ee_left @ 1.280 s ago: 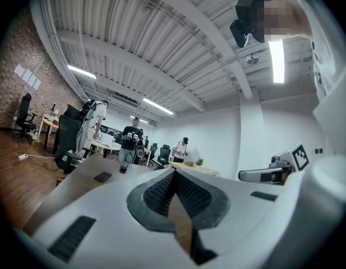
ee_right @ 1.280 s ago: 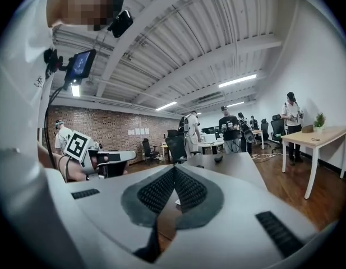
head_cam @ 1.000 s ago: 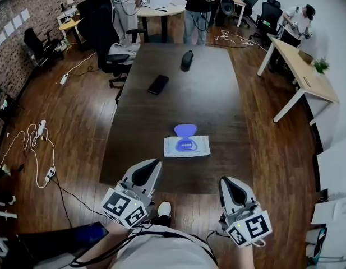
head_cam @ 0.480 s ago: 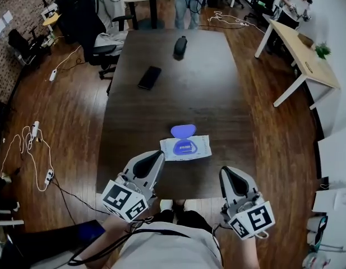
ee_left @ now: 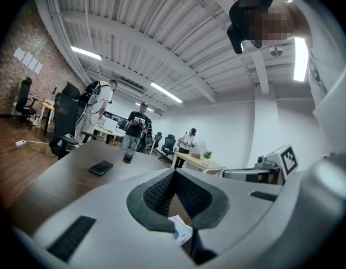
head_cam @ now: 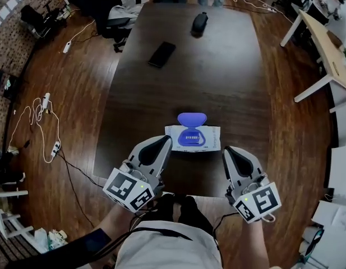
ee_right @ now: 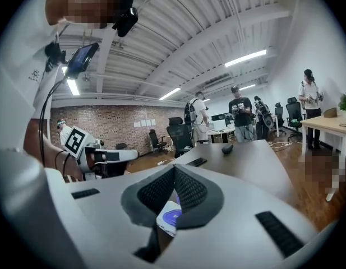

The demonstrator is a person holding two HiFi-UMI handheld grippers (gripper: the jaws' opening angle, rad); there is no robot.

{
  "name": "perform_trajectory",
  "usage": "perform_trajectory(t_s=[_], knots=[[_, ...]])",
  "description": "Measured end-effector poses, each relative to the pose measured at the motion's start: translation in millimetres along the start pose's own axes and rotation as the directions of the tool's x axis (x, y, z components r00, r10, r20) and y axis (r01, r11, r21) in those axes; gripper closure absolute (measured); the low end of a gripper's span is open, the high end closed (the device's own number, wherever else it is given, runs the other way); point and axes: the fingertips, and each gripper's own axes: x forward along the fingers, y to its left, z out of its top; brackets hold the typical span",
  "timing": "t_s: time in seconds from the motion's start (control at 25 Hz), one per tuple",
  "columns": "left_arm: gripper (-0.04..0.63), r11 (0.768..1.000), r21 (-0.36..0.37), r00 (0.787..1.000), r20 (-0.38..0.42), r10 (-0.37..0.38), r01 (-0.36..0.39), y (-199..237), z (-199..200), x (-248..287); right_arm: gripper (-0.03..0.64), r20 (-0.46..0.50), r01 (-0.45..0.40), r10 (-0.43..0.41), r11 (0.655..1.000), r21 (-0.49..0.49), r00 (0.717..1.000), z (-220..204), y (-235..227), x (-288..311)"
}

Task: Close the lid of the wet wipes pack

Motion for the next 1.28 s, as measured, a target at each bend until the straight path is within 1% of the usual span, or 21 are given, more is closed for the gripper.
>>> perform_trajectory(t_s=[0.16, 0.24, 0.32, 0.44, 0.6, 0.8, 0.96, 1.28], knots=[[0.595, 0.999, -0.032, 0.999, -0.026, 0.023, -0.024, 18, -33, 16, 0.611, -0.036, -0.076, 0.076, 0.997, 0.002, 0.996, -24, -15, 30], [0.595, 0.998, -0.062, 0.999, -0.030, 0.028, -0.030, 27, -50, 24, 0.611, -0.057, -0.105, 0.105, 0.994, 0.001, 0.993, -36, -23, 45], [0.595, 0.995, -0.079, 0.998, -0.044, 0.050, -0.053, 36, -60, 29, 0.609, -0.073, -0.129, 0.129, 0.992, 0.007, 0.989, -50, -28, 61], [0.595, 0.992, -0.091, 0.995, -0.070, 0.076, -0.083, 46, -74, 34, 0.564, -0.097, -0.159, 0.161, 0.987, 0.026, 0.982, -70, -34, 84], [0.595, 0.991, -0.103, 0.995, -0.064, 0.077, -0.083, 56, -92, 43, 0.489, -0.137, -0.189, 0.192, 0.981, 0.033, 0.972, -92, -44, 110], [0.595, 0.986, -0.115, 0.990, -0.083, 0.110, -0.119, 71, -103, 48, 0.417, -0.187, -0.209, 0.213, 0.977, 0.041, 0.959, -122, -53, 137], [0.595, 0.985, -0.130, 0.991, -0.080, 0.105, -0.115, 74, -111, 53, 0.363, -0.221, -0.219, 0.216, 0.976, 0.011, 0.951, -135, -64, 147], [0.595, 0.980, -0.153, 0.988, -0.101, 0.115, -0.130, 80, -128, 50, 0.357, -0.239, -0.238, 0.236, 0.971, 0.021, 0.942, -153, -64, 162]])
